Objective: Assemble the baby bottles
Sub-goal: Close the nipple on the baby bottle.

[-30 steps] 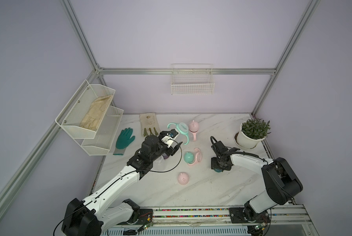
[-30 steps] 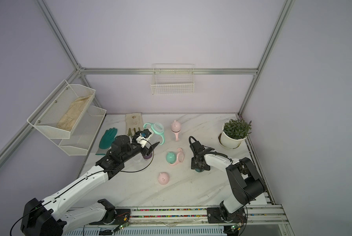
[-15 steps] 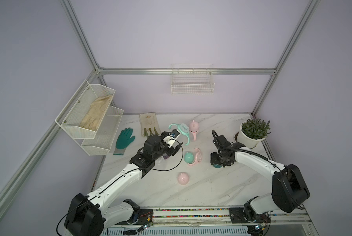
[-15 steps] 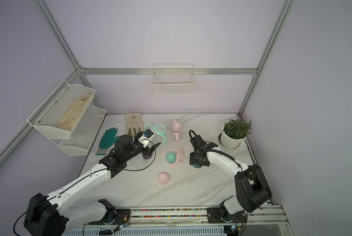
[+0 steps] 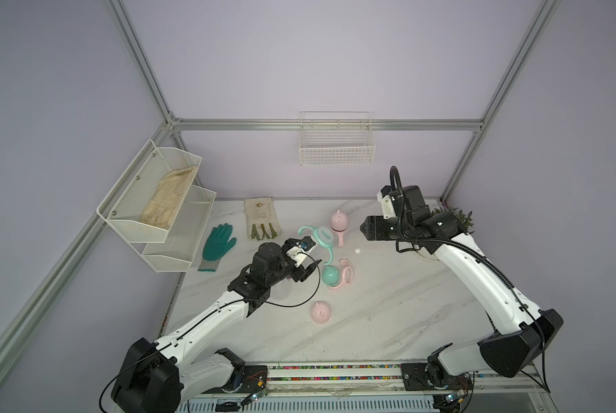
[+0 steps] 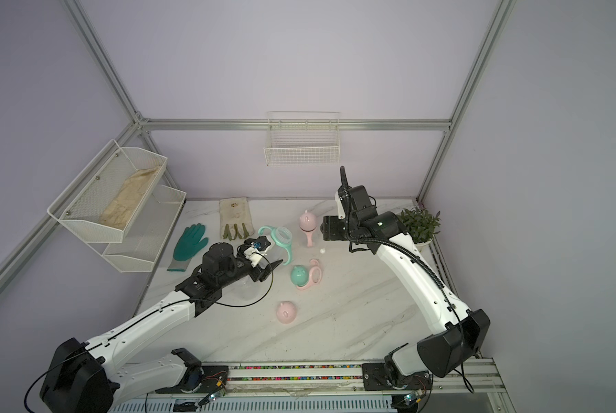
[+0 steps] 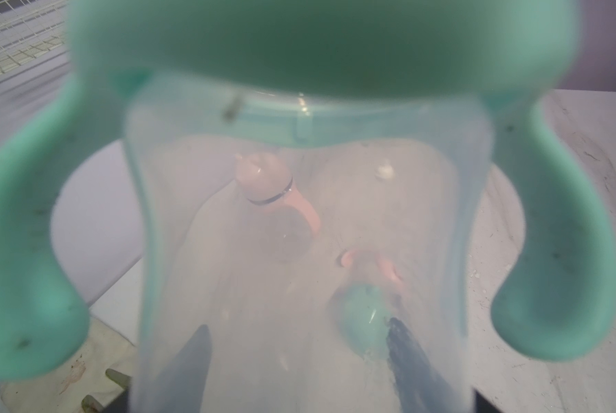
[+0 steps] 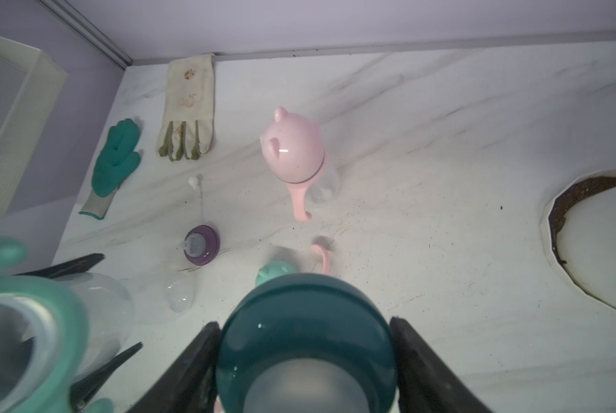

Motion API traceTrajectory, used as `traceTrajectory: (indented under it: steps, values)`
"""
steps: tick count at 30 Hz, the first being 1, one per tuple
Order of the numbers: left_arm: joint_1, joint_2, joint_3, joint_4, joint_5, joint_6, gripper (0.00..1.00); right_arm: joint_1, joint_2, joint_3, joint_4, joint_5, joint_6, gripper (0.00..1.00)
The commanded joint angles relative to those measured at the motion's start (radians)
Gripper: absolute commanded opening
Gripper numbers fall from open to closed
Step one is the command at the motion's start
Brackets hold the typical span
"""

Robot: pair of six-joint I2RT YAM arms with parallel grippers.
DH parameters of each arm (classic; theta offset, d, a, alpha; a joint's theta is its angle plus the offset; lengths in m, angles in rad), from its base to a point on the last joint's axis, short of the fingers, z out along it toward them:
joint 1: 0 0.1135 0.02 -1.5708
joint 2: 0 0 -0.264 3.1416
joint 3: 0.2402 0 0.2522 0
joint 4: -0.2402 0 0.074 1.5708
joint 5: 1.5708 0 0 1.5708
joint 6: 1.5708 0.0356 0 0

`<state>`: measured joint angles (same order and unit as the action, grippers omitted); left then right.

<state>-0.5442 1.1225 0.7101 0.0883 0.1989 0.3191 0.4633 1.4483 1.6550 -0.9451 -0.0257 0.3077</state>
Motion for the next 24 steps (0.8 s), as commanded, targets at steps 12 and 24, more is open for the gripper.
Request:
traceTrajectory:
  steps: [12,24]
  values:
    - [0.0,0.071,-0.065,0.143,0.214,-0.029,0.0,0.056,0.112,0.381,-0.15,-0.194,-0.082,0.49]
    - [0.0,0.14,-0.03,0.231,0.265,-0.04,0.0,0.126,0.132,0.341,-0.096,-0.246,-0.065,0.49]
